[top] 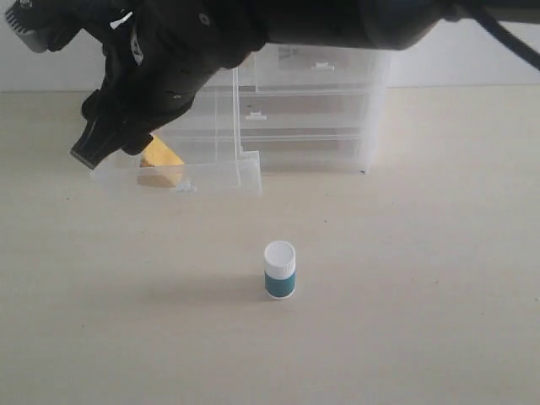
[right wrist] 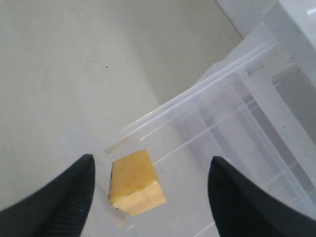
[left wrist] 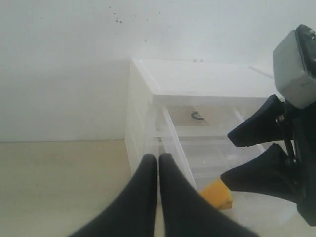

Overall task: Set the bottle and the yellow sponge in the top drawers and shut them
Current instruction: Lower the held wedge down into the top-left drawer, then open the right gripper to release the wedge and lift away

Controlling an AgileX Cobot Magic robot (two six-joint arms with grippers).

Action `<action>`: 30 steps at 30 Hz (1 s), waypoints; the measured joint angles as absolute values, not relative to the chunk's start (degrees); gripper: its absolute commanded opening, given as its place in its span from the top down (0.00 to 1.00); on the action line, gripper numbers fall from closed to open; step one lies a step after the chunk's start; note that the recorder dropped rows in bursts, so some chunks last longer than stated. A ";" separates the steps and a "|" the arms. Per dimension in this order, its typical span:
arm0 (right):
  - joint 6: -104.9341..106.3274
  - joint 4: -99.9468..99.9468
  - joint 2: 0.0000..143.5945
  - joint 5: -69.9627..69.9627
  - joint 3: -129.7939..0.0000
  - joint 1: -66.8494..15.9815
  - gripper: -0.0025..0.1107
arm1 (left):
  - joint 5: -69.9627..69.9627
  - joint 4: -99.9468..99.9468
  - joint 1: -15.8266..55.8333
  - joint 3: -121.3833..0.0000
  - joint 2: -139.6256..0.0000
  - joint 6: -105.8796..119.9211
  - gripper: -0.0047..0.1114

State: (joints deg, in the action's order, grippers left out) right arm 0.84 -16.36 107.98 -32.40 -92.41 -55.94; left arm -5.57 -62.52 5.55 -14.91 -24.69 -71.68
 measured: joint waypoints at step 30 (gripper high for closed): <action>-2.37 -14.37 114.82 -24.78 -92.50 -45.65 0.98 | -6.22 -62.52 5.55 -14.88 -24.69 -71.68 0.93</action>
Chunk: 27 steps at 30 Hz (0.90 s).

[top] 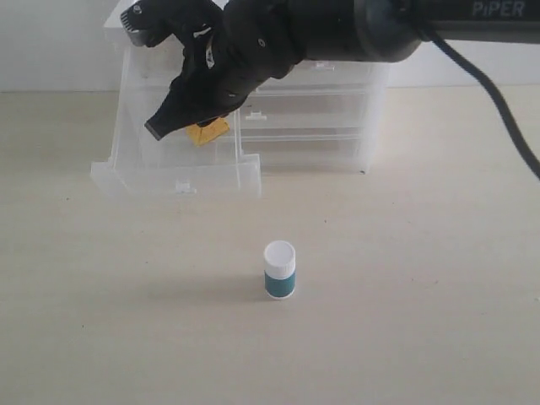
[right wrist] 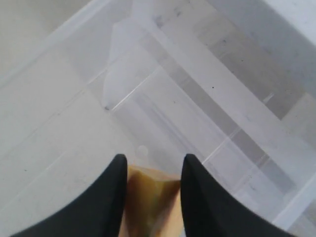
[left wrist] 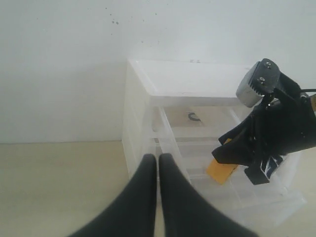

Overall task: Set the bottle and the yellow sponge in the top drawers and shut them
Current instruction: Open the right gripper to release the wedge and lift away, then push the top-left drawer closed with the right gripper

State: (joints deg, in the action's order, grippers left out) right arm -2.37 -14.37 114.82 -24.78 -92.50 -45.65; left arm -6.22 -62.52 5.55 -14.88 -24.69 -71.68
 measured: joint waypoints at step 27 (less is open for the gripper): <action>7.22 -4.93 123.53 -45.56 -117.11 -46.77 0.98 | -9.30 -62.42 5.55 -14.88 -24.69 -71.68 0.93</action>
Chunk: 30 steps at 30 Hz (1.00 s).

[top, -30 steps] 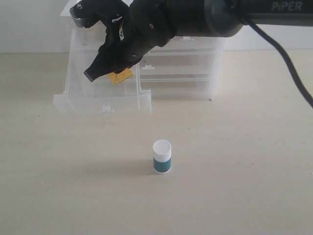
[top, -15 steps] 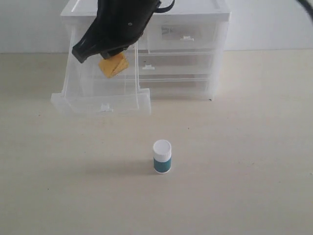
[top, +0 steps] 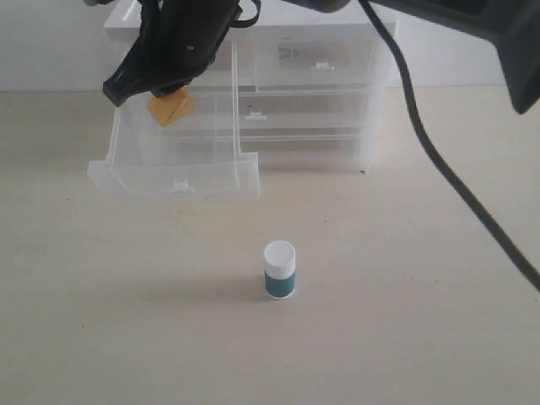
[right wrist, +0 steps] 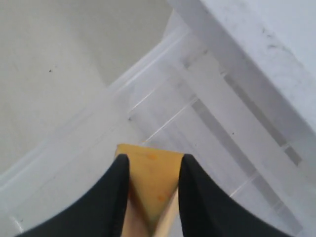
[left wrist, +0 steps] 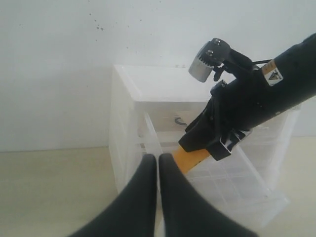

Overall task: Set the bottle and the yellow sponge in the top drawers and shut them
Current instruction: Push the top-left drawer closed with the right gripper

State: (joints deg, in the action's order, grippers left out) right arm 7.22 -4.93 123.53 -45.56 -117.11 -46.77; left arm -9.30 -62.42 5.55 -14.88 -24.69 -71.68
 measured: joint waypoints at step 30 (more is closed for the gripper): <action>-7.98 -22.93 112.44 7.61 -81.16 -46.20 0.98 | -9.41 -62.42 5.55 -14.88 -24.69 -71.68 0.93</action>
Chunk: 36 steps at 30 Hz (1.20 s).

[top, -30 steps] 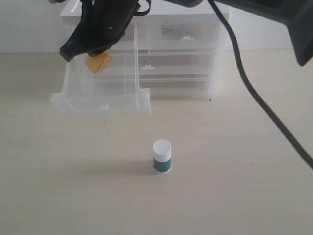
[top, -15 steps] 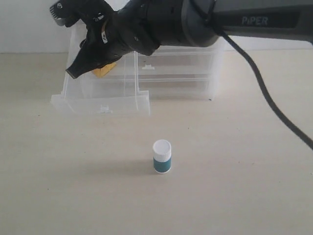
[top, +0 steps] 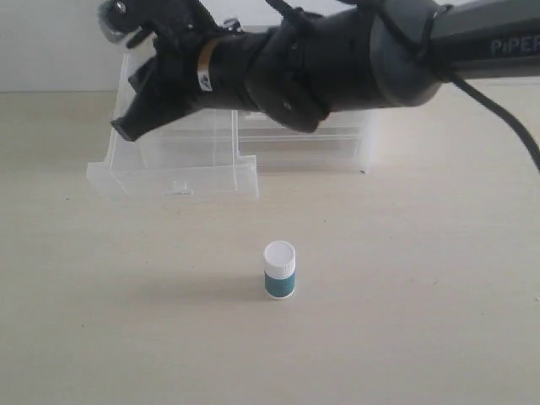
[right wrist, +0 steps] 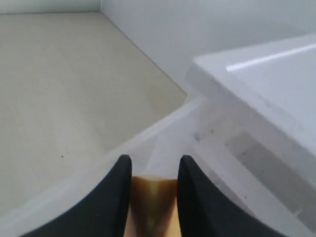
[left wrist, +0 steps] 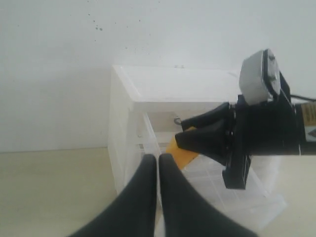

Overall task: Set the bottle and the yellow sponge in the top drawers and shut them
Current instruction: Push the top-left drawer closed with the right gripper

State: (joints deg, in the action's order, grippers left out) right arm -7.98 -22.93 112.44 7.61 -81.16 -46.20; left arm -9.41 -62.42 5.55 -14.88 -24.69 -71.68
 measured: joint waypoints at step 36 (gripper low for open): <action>17.50 -0.86 117.57 49.11 -67.11 -46.33 0.17 | -11.31 -62.42 5.55 -14.19 -24.69 -71.68 0.93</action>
State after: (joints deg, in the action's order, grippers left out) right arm 17.50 -0.86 117.57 49.11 -67.11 -46.33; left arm -11.31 -62.42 5.55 -14.19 -24.69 -71.68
